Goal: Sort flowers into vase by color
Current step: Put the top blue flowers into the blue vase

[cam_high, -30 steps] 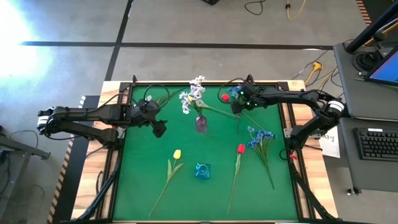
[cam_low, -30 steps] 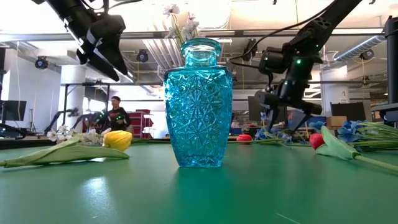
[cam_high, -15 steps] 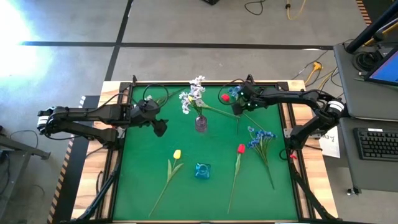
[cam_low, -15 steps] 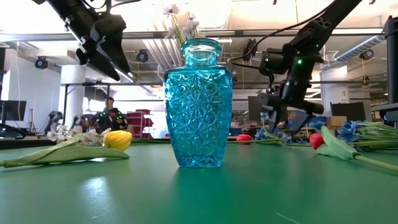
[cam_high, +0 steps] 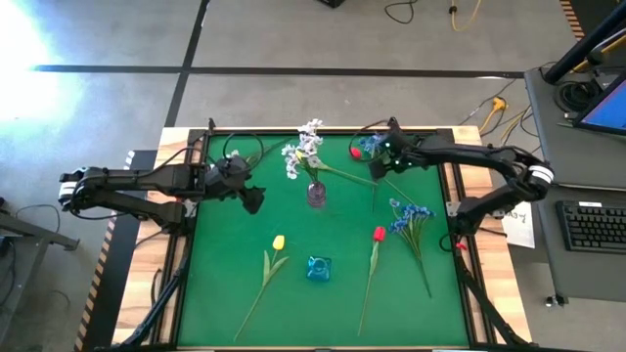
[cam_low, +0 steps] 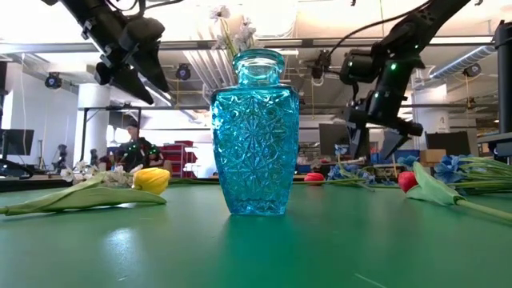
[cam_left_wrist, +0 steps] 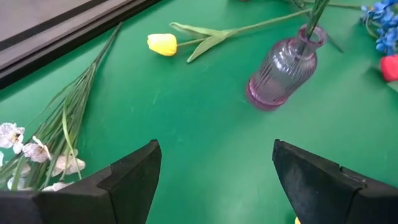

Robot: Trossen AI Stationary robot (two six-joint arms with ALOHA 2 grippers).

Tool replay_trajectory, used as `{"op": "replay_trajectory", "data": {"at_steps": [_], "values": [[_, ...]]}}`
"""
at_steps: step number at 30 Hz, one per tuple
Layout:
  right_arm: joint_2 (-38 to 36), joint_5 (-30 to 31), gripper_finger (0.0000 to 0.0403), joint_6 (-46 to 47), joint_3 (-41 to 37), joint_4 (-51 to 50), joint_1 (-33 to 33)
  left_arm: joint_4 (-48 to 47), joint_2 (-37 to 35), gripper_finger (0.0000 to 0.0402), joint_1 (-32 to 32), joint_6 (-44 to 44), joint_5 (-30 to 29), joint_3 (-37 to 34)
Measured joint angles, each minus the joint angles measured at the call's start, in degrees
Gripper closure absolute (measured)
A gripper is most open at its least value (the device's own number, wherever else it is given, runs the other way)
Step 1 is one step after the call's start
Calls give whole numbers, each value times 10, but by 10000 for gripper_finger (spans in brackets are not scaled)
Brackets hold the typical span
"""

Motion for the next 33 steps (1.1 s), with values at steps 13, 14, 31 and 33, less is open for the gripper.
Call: {"op": "replay_trajectory", "data": {"at_steps": [13,14,31,33], "values": [[-7,4,49,0,1,22,0,7,0,106,-24,1,-28,-24],[0,4,49,-4,1,25,0,8,0,106,-24,1,-29,-24],[59,13,49,-32,0,60,0,41,0,106,-24,15,-56,-25],[58,12,49,-32,0,60,0,42,0,106,-24,16,-56,-25]]}}
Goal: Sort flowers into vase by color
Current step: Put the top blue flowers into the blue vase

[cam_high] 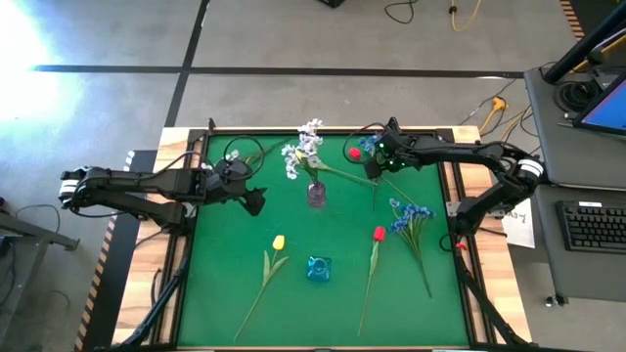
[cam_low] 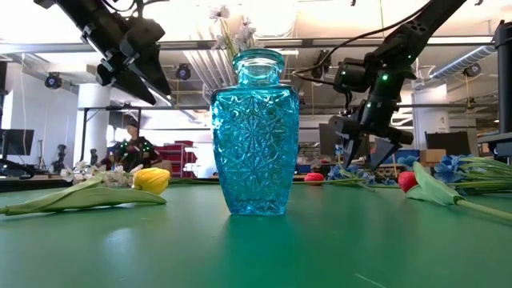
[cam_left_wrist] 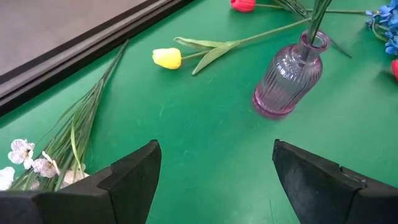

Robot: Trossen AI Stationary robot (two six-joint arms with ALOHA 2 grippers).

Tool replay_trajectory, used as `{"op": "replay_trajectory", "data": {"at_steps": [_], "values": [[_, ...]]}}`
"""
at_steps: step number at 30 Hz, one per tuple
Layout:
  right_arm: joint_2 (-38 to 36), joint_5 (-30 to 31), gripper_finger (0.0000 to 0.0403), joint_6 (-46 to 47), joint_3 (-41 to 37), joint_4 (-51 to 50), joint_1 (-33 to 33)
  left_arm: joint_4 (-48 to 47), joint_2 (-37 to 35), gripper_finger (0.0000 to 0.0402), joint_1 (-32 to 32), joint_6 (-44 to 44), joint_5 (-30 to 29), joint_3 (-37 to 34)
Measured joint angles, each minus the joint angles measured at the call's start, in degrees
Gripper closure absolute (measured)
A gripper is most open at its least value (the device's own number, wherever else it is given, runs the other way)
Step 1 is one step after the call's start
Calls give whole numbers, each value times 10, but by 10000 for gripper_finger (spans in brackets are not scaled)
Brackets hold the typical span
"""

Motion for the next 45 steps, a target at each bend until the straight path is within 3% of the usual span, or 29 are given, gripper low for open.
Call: {"op": "replay_trajectory", "data": {"at_steps": [28,45], "values": [[-1,-5,49,4,0,14,2,18,0,106,-2,-21,15,0],[0,2,49,19,21,13,1,18,0,106,-68,-89,20,-8]]}}
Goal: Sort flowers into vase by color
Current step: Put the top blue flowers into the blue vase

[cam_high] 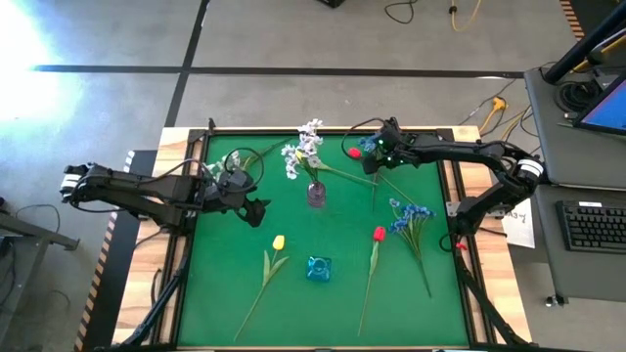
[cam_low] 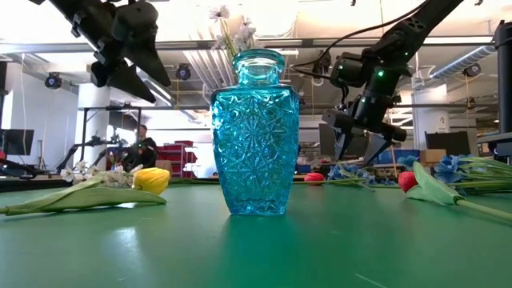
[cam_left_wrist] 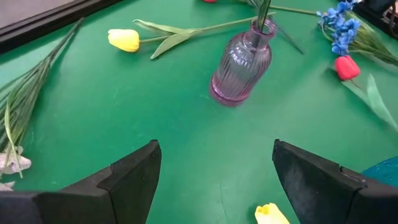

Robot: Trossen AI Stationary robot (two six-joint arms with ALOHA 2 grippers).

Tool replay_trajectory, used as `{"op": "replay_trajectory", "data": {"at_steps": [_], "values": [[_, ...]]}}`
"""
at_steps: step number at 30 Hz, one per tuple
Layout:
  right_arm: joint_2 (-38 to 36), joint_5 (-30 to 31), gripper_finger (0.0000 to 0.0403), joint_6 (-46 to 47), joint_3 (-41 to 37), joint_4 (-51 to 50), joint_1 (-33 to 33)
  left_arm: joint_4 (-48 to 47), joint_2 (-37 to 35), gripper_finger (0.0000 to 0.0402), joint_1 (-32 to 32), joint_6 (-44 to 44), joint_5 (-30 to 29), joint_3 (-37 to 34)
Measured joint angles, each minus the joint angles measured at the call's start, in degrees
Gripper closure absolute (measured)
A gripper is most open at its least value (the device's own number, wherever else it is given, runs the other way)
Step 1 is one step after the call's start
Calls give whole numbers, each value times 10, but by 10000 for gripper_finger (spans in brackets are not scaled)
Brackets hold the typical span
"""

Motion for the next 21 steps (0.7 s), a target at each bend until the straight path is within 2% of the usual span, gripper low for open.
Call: {"op": "replay_trajectory", "data": {"at_steps": [7,11,21], "values": [[0,17,48,-12,-5,2,0,2,0,106,-4,-5,-21,-2],[0,61,48,-34,-9,7,0,9,0,106,-4,11,-32,-9],[1,59,48,18,-16,16,0,13,2,106,-4,27,-51,-32]]}}
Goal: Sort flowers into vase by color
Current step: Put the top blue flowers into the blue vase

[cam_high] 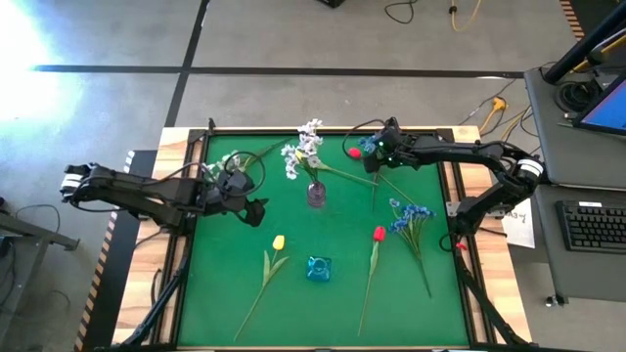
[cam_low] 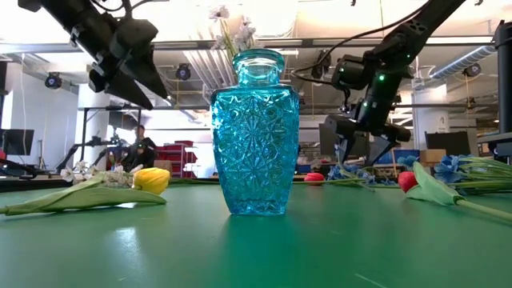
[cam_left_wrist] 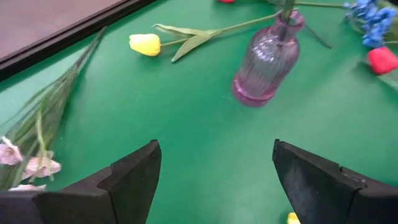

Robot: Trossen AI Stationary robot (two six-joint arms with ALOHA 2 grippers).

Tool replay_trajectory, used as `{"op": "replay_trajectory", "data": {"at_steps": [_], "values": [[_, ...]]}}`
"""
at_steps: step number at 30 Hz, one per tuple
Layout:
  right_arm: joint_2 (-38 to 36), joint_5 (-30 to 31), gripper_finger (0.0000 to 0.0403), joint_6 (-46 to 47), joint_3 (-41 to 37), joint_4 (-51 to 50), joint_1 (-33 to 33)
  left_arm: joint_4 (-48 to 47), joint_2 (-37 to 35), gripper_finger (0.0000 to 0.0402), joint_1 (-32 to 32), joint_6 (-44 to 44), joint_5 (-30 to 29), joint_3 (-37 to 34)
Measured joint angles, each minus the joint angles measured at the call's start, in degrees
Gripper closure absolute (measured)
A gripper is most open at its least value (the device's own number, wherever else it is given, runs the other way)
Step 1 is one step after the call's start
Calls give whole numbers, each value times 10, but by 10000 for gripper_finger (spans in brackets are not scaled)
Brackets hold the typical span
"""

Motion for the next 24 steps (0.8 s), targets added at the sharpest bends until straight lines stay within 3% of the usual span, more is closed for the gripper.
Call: {"op": "replay_trajectory", "data": {"at_steps": [8,11,24], "values": [[0,25,48,10,-2,8,0,0,4,106,0,0,-4,-2],[0,48,48,4,-15,38,0,0,4,106,0,0,-5,-2],[0,49,49,-16,-79,153,0,0,4,106,0,0,-5,-2]]}}
